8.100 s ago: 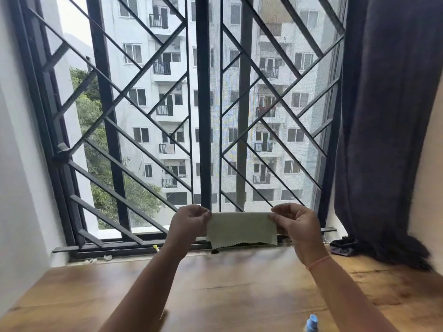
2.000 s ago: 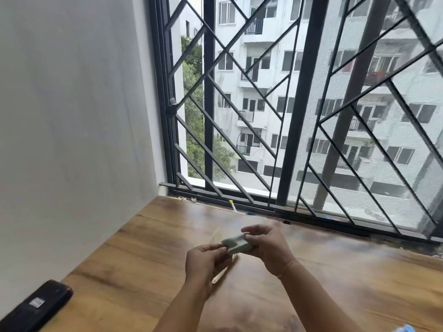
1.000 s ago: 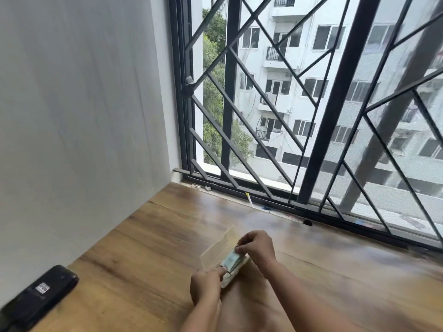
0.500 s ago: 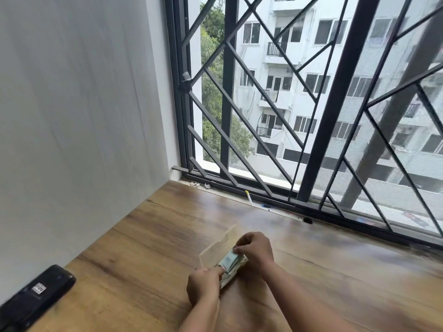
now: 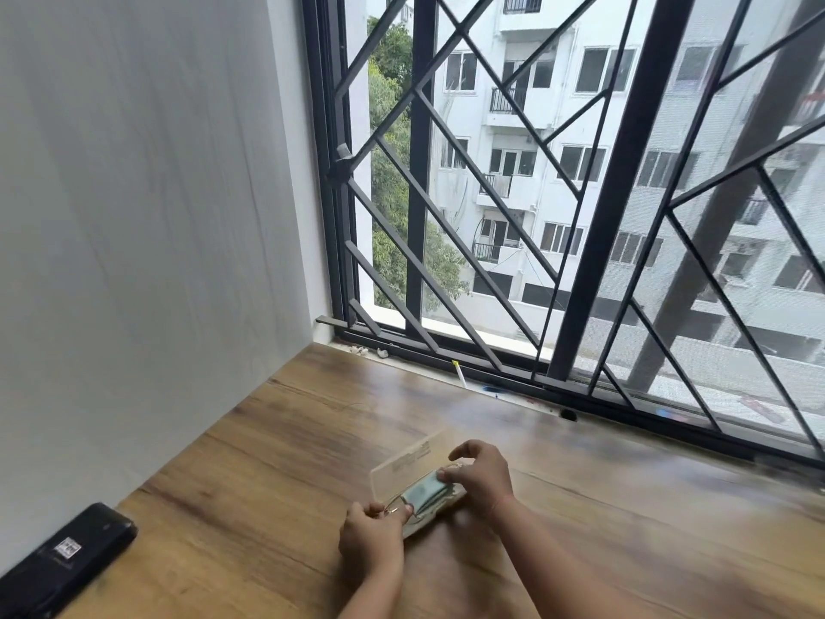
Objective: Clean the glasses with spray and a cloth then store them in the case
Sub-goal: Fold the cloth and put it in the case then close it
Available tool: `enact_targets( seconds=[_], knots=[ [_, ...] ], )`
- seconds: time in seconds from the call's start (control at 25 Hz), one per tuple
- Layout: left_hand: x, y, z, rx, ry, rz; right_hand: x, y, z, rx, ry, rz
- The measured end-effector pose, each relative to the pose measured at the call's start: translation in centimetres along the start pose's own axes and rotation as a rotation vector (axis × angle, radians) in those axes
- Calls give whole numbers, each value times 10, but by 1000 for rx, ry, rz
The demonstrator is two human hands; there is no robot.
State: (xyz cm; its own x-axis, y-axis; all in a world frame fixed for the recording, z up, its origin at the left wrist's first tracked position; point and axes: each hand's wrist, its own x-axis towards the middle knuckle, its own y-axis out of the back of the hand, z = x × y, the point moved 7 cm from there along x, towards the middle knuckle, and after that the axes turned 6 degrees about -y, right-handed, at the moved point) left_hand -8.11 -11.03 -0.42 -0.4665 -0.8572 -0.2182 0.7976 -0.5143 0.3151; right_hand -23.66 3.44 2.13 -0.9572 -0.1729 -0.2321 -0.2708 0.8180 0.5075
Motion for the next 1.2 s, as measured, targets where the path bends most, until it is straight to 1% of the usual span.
enact_targets(
  seconds=[0.12, 0.32, 0.4, 0.6, 0.68, 0.76, 0.8, 1.0, 1.12, 1.2],
  knots=[
    [8, 1, -2, 34, -47, -18, -6, 4, 4, 47, 4, 4],
    [21, -7, 6, 113, -169, -161, -27, 17, 26, 103, -42, 155],
    [23, -10, 8, 117, -189, -208, -32, 19, 31, 91, -44, 183],
    [27, -11, 5, 86, -180, -258, -35, 23, 34, 56, -50, 215],
    [27, -12, 4, 93, -185, -270, -36, 32, 23, 27, 15, 285],
    [28, -12, 4, 97, -193, -274, -38, 41, -1, -88, 171, 361],
    [28, -11, 3, 96, -196, -273, -37, 40, -14, -161, 255, 365],
    [29, -12, 1, 94, -195, -271, -42, 17, -70, -501, 571, 177],
    [29, -10, 1, 76, -190, -262, -57, -10, -71, -847, 663, 42],
    [27, -9, 3, 69, -197, -266, -58, -19, -59, -1006, 656, 10]
  ],
)
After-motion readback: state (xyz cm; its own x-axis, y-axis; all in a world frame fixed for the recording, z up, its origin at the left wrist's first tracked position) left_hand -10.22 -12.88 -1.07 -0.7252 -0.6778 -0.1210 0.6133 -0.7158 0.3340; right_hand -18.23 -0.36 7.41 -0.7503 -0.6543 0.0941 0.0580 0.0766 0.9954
